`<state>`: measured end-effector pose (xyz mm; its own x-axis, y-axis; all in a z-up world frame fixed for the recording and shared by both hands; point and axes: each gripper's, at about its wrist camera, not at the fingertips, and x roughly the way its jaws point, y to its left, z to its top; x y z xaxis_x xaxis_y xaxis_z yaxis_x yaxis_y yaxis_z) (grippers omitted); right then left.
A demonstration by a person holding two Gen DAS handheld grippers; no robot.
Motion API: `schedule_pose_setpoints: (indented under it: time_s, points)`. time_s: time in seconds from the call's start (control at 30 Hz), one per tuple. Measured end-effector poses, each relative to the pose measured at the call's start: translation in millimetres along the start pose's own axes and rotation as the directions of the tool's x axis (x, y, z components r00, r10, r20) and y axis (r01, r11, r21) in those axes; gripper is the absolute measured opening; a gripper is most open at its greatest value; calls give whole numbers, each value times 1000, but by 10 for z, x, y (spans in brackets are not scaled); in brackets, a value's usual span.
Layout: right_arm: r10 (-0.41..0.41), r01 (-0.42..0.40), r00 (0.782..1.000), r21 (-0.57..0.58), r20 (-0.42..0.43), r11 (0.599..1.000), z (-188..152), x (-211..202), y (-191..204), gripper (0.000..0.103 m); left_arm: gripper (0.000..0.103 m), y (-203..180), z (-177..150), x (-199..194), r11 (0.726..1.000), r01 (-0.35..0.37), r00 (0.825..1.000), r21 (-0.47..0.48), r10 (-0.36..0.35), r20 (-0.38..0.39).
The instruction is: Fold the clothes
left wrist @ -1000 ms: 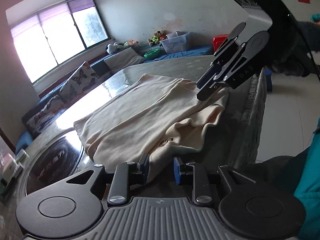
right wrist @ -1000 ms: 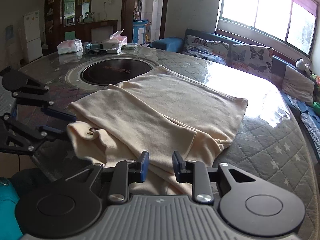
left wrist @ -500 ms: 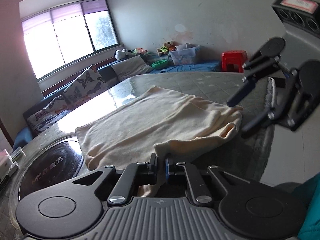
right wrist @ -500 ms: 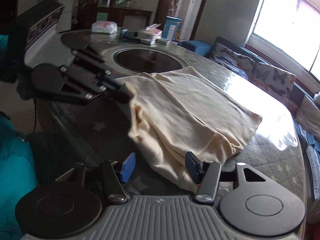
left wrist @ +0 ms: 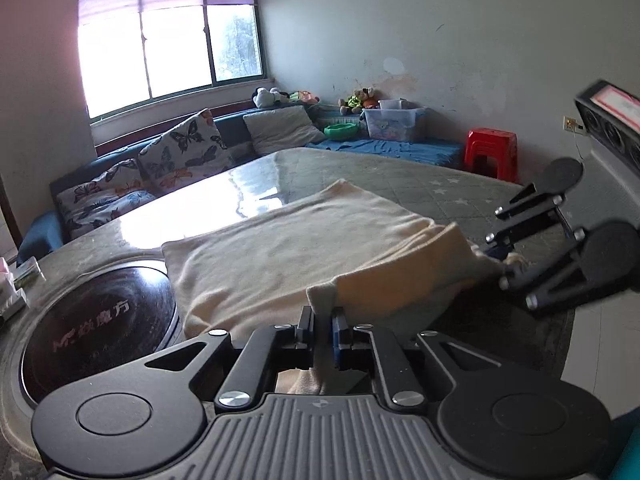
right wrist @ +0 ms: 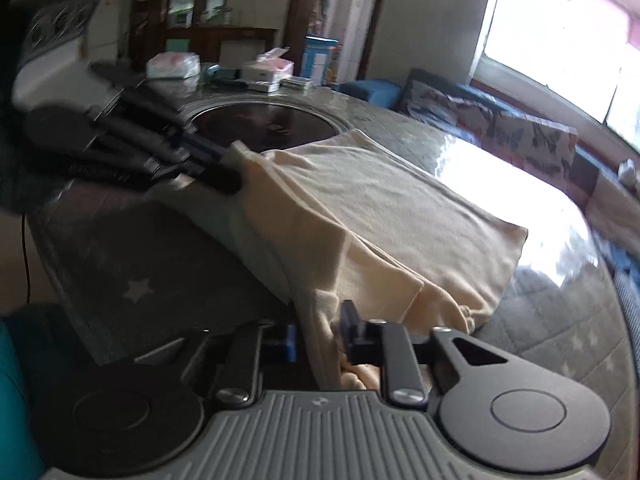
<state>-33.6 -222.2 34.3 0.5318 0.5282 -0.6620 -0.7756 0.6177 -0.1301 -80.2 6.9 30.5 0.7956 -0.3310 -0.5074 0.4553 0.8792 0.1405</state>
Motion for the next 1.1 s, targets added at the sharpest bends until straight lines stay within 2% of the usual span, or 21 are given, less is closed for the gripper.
schedule_pose_setpoints:
  time_s: [0.2, 0.27, 0.37, 0.47, 0.5, 0.6, 0.8, 0.97, 1.1]
  points:
    - [43, -47, 999, 144, 30, 989, 172, -33, -226, 12, 26, -91, -199, -167, 996, -42, 999, 83, 43, -14]
    - [39, -44, 999, 149, 37, 988, 207, -22, -249, 11, 33, -113, -256, -182, 992, -62, 998, 113, 65, -17]
    - [32, -40, 998, 157, 49, 987, 258, -5, -283, 11, 34, -140, -329, -190, 984, -86, 996, 158, 90, -19]
    - [22, -31, 998, 170, 54, 985, 288, 20, -308, 11, 27, -159, -366, -149, 976, -102, 994, 191, 107, -14]
    - [18, -27, 998, 172, 54, 985, 282, 32, -303, 11, 13, -163, -372, -134, 975, -110, 993, 195, 114, -14]
    - [0, -12, 998, 176, 66, 984, 233, -9, -249, 8, 7, -164, -352, -167, 975, -127, 992, 182, 128, 6]
    - [-10, -8, 995, 178, 102, 984, 175, -221, -155, 7, 5, -197, -234, -507, 987, -92, 995, 134, 86, 50]
    - [54, -66, 994, 122, 98, 990, 103, -621, 9, 7, 5, -316, -251, -923, 993, -10, 999, 121, 6, 33]
    - [87, -94, 994, 106, 72, 990, 73, -789, 123, 7, 6, -329, -243, -1013, 996, 3, 1000, 92, -5, 23]
